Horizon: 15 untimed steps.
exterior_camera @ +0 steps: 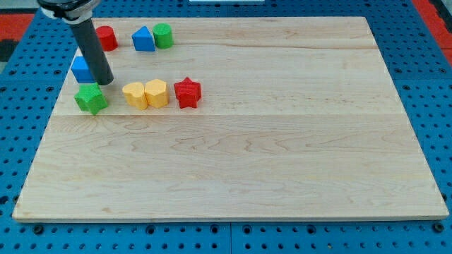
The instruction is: Place the blue cube diagonally top left to the green star
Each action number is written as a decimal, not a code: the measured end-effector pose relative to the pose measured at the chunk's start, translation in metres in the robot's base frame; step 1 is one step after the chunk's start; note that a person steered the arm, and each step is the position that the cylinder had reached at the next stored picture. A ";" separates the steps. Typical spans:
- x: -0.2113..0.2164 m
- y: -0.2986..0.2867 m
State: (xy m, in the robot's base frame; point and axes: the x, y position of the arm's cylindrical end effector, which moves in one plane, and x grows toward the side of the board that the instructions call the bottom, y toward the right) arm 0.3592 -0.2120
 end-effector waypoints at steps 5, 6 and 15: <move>-0.065 -0.028; -0.065 -0.068; -0.043 0.004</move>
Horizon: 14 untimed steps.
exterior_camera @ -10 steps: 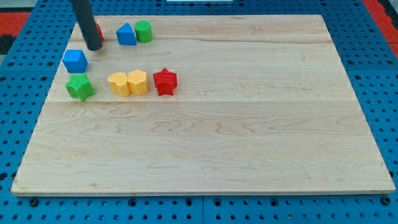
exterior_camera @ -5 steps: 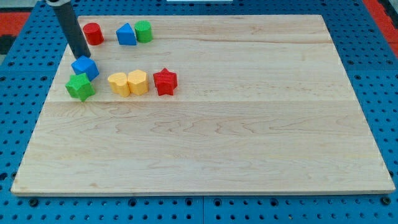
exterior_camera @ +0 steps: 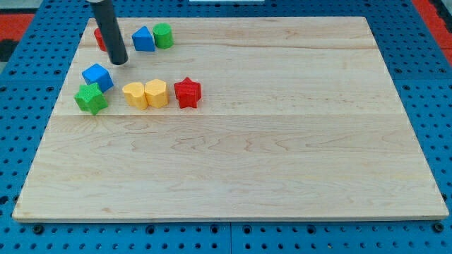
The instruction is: Place the blue cube diagonally top left to the green star
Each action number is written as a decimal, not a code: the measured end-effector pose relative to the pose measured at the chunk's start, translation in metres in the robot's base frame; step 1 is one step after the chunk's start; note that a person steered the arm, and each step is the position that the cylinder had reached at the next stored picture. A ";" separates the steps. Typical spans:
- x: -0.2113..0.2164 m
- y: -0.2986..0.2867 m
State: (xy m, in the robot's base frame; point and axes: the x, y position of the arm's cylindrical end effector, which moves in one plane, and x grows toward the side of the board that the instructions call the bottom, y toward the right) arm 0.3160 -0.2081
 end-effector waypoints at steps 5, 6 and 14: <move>0.039 -0.087; 0.056 -0.081; 0.044 0.026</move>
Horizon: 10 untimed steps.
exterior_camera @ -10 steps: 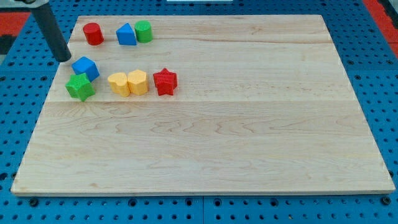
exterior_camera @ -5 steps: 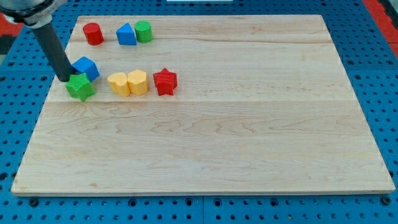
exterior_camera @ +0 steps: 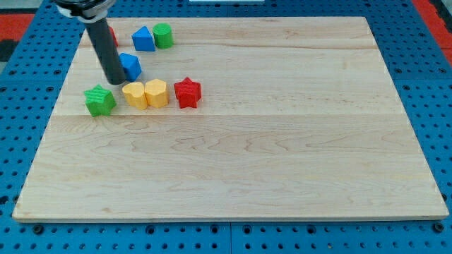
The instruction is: Place the blue cube diagonally top left to the green star
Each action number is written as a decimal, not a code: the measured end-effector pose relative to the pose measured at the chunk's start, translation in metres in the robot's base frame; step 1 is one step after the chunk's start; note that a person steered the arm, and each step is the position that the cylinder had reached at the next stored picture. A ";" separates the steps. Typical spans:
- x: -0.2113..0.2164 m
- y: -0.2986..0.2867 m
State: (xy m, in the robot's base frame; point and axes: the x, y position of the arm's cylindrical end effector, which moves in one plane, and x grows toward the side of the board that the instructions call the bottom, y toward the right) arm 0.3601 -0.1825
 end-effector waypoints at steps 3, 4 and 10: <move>-0.041 0.081; -0.062 0.061; -0.011 -0.026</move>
State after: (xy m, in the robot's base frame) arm 0.3492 -0.2086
